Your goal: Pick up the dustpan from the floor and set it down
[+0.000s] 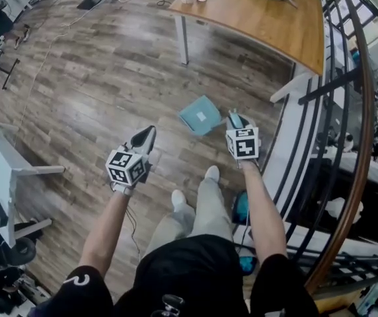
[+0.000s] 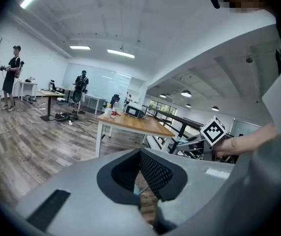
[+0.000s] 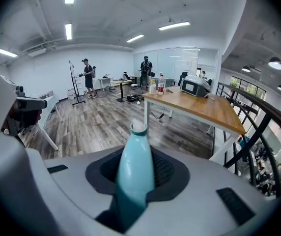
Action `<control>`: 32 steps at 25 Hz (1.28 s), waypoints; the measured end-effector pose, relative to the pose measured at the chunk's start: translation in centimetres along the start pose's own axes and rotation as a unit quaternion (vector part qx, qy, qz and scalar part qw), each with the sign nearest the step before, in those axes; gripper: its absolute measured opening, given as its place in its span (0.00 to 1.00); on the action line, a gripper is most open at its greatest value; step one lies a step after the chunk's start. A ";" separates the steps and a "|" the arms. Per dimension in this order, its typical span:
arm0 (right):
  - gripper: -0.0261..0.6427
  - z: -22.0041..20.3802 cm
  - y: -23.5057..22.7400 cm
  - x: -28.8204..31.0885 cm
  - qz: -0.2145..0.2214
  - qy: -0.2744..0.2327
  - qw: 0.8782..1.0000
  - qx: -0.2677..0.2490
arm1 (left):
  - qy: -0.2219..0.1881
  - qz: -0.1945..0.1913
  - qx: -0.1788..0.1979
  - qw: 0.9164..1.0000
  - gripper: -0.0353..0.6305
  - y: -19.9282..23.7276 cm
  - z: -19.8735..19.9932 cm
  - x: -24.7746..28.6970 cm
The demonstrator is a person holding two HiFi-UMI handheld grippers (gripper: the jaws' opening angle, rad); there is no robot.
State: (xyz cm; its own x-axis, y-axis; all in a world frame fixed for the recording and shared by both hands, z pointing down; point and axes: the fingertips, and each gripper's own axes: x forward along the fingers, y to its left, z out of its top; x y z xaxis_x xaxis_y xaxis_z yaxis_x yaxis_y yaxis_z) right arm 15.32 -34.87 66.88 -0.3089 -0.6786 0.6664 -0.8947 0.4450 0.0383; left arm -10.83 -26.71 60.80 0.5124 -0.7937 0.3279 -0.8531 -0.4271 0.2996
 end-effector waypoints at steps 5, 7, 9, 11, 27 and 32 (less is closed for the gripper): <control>0.17 -3.1 0.6 4.6 0.012 0.020 1.000 0.000 | 0.011 0.002 -0.012 1.000 0.05 1.3 -2.7 2.8; 0.17 -4.5 0.8 6.2 0.016 0.025 1.000 -0.003 | 0.015 0.008 -0.020 1.000 0.05 1.9 -3.9 3.7; 0.17 -5.6 0.9 7.6 0.021 0.025 0.999 -0.008 | 0.018 0.012 -0.026 0.999 0.05 2.4 -5.1 4.6; 0.17 -7.0 1.0 9.1 0.024 0.032 0.999 -0.013 | 0.022 0.014 -0.036 0.999 0.05 2.7 -6.1 5.6; 0.17 -14.3 1.5 16.3 0.019 0.063 0.998 -0.021 | 0.042 0.020 -0.061 0.997 0.05 4.2 -11.9 9.0; 0.18 -15.5 2.0 17.7 0.019 0.067 0.997 -0.029 | 0.045 0.025 -0.069 0.996 0.05 4.8 -13.2 8.8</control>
State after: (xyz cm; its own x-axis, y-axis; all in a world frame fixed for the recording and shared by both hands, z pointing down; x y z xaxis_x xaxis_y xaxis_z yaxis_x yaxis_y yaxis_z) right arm 13.06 -36.88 90.28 -0.2931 -0.5782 0.7614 -0.8616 0.5049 0.0518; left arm -9.14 -30.04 76.95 0.4811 -0.7676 0.4234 -0.8597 -0.3185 0.3994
